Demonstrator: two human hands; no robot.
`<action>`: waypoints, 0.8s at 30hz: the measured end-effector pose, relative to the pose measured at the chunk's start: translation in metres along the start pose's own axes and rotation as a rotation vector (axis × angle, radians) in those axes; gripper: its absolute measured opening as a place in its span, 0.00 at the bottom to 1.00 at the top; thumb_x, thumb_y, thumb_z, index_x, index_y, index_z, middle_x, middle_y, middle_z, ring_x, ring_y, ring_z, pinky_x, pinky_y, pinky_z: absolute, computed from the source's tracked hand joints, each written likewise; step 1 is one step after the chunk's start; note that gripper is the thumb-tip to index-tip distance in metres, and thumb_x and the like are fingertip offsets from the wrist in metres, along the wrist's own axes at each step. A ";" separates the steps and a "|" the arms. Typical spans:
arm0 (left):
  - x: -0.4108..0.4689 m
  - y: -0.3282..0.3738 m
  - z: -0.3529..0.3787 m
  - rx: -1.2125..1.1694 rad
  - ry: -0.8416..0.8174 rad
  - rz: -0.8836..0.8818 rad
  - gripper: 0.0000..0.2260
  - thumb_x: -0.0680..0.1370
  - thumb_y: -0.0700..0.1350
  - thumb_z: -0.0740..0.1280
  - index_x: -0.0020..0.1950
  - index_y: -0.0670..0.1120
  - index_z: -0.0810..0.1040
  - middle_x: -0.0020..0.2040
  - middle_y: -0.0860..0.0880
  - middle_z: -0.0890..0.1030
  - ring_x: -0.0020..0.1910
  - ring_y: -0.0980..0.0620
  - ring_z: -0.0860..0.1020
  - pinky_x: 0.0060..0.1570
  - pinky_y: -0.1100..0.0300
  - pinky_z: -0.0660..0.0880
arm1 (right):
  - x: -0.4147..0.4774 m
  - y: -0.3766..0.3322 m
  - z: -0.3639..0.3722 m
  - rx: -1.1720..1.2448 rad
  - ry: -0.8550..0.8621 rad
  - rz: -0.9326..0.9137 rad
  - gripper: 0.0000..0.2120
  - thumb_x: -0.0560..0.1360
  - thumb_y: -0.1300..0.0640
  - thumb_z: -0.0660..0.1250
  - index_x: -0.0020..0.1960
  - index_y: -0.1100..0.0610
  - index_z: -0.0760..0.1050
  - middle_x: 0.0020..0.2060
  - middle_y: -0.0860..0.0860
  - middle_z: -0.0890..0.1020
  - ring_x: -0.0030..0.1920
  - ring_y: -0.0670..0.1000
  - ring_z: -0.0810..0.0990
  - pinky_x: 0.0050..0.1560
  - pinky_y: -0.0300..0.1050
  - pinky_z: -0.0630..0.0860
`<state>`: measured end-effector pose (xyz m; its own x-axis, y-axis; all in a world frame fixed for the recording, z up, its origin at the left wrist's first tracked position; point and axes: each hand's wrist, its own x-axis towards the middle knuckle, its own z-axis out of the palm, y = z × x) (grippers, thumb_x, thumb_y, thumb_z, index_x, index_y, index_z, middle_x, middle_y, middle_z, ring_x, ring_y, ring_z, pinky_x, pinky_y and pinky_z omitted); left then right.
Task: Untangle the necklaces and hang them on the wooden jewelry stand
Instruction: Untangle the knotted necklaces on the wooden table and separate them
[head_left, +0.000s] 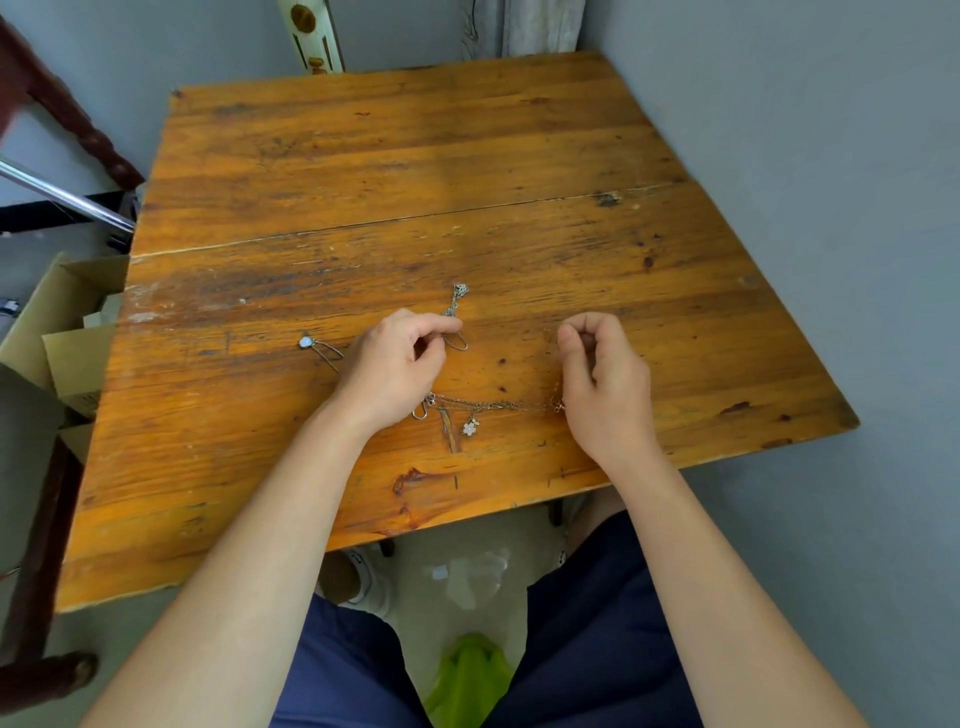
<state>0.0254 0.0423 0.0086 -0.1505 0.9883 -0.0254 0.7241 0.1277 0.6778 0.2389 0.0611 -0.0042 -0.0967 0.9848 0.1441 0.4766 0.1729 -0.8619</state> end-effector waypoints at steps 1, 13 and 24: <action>0.001 0.000 -0.001 -0.090 0.005 -0.001 0.13 0.81 0.42 0.63 0.62 0.54 0.81 0.46 0.51 0.79 0.27 0.59 0.70 0.32 0.64 0.67 | 0.000 0.000 0.000 0.015 0.025 0.002 0.05 0.83 0.54 0.60 0.55 0.51 0.74 0.44 0.45 0.80 0.42 0.42 0.78 0.42 0.35 0.73; 0.049 0.037 -0.006 -0.281 0.229 0.100 0.09 0.76 0.41 0.69 0.53 0.53 0.82 0.43 0.57 0.80 0.31 0.56 0.70 0.38 0.58 0.76 | 0.005 0.010 -0.003 0.143 0.184 0.122 0.06 0.84 0.54 0.60 0.54 0.53 0.74 0.41 0.42 0.81 0.35 0.41 0.79 0.37 0.29 0.73; -0.065 0.032 0.021 0.122 0.262 -0.025 0.14 0.73 0.61 0.69 0.51 0.53 0.83 0.48 0.55 0.79 0.47 0.53 0.74 0.43 0.58 0.73 | 0.004 0.010 -0.003 0.137 0.172 0.155 0.13 0.84 0.55 0.59 0.66 0.52 0.75 0.45 0.41 0.82 0.39 0.41 0.82 0.39 0.33 0.79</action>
<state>0.0719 -0.0157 0.0164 -0.3265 0.9315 0.1601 0.7913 0.1768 0.5854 0.2454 0.0669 -0.0106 0.1237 0.9894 0.0761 0.3502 0.0282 -0.9363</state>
